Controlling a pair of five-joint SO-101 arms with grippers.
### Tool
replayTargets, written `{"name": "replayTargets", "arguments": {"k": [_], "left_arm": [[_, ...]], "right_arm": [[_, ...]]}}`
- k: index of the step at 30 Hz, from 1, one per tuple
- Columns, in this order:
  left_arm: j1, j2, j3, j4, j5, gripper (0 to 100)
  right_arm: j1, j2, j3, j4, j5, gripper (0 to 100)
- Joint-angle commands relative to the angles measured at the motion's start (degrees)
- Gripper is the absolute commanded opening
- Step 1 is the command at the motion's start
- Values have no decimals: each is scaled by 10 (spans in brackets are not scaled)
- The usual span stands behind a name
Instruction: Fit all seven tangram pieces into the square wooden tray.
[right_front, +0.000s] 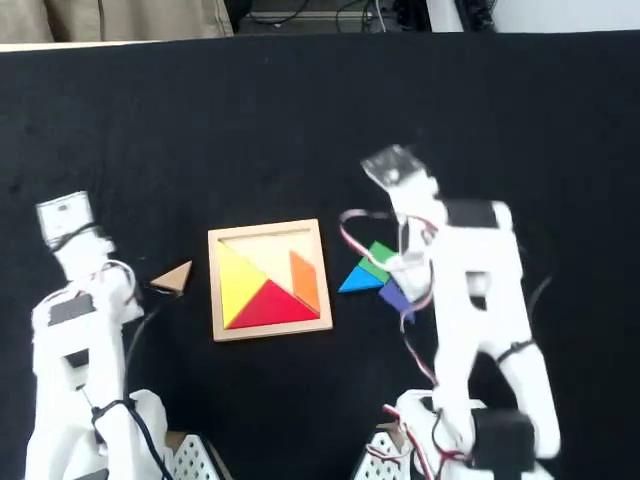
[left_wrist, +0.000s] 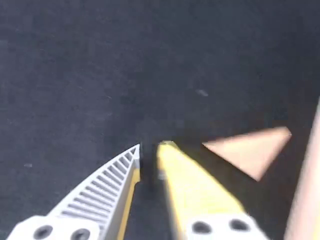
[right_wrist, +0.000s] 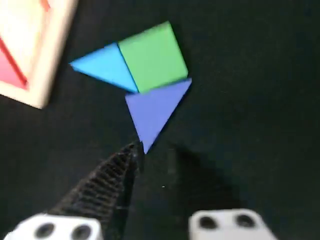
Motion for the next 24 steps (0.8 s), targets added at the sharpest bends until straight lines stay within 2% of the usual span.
{"name": "replayTargets", "arguments": {"k": [1,5,12,19,24], "left_arm": [[52,-12,-15,32,-10,227],[52,-13,-7,30,-60,253],[52,-13,-7,30,-66,253],[52,-12,-7,30,-67,253],[52,-12,-7,30,-67,253]], "right_arm": [[16,-29,55,-66,7,230],[-14,-29,66,-71,-38,224],[-84,-29,81,-88,-119,251],[-76,11,102,-136,-120,249],[-95,71,96,-142,-79,248]]}}
